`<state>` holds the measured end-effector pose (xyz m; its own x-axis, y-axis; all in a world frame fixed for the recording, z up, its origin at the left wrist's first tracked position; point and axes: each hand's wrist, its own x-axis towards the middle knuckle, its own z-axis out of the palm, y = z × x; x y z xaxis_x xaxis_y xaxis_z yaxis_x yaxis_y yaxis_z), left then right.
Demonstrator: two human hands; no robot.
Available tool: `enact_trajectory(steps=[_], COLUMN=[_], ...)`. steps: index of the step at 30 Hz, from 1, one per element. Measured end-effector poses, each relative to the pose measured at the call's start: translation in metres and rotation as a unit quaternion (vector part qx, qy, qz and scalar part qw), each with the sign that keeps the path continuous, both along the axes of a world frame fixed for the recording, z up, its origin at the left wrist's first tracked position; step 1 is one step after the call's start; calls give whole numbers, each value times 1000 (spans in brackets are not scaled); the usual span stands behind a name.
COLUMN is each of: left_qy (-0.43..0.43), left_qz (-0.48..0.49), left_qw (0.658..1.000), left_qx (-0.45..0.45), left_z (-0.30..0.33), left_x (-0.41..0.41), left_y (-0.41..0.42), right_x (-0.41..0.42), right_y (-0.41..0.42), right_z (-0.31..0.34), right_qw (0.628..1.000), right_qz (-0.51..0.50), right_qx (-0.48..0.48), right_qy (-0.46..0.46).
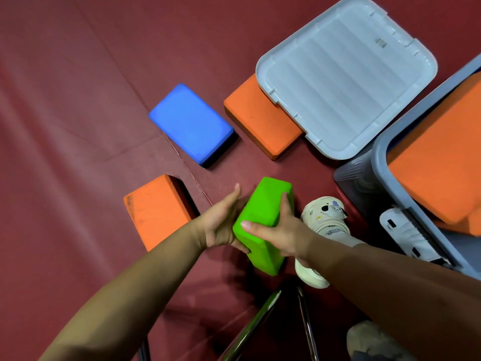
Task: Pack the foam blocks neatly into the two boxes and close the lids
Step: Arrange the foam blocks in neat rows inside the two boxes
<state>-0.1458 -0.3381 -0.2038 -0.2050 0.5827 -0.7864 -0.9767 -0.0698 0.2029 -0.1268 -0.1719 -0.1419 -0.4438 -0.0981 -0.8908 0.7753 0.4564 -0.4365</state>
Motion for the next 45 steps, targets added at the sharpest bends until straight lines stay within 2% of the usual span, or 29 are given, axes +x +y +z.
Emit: enact_trajectory(steps=[3,6,8,9,10,11,12,13,14,15,16,18,20,21,24,27,31,34,36,38,40,45], left_qy=[-16,4,21,48,97,146,166,153,114,59,-8,-104,-132,-134,-94,-6,73,141,166,163,188,319], left_qz=[96,86,83,98,133,178,223,261,290,308,324,341,342,339,332,307,157,118,118,101,49,-61], left_qw=[993,989,995,994,976,927,851,774,718,693,695,741,785,792,782,782,770,798,803,794,769,673], left_qx=[71,119,57,-24,-145,-297,-445,-557,-622,-650,-641,-569,-500,-490,-519,-543,-614,-573,-560,-577,-610,-664], left_z=[7,19,20,18,11,-1,-14,-30,-43,-50,-59,-74,-92,-98,-87,-81,-66,-59,-55,-42,-21,39], left_x=[-4,-7,-7,-4,0,6,14,23,32,42,51,69,80,84,73,60,52,59,62,57,47,25], left_y=[-10,-22,-32,-40,-50,-66,-86,-109,-133,-151,-165,-179,-184,-183,-162,-142,-109,-87,-80,-74,-69,-67], right_x=[5,-1,-7,-8,-8,-6,-5,-4,-4,-3,-4,-3,-2,-1,0,2,0,-5,-8,-10,-12,-16], right_y=[-8,-5,2,6,9,11,12,12,11,8,5,-2,-6,-7,-6,-3,8,17,23,32,43,82], right_z=[9,9,5,4,2,0,0,0,-1,-2,-1,0,2,3,4,1,-4,1,9,20,36,80], right_qw=[985,959,948,946,946,948,950,953,956,959,961,964,966,967,970,972,973,971,968,966,965,947], right_qz=[50,37,44,55,62,64,63,61,60,57,58,72,90,98,111,118,114,120,119,107,64,-98], right_qx=[80,127,147,159,168,170,165,154,138,119,97,60,32,21,2,6,37,52,63,76,78,51], right_qy=[142,249,279,277,271,263,257,253,252,252,251,248,239,233,218,203,197,202,211,224,242,302])
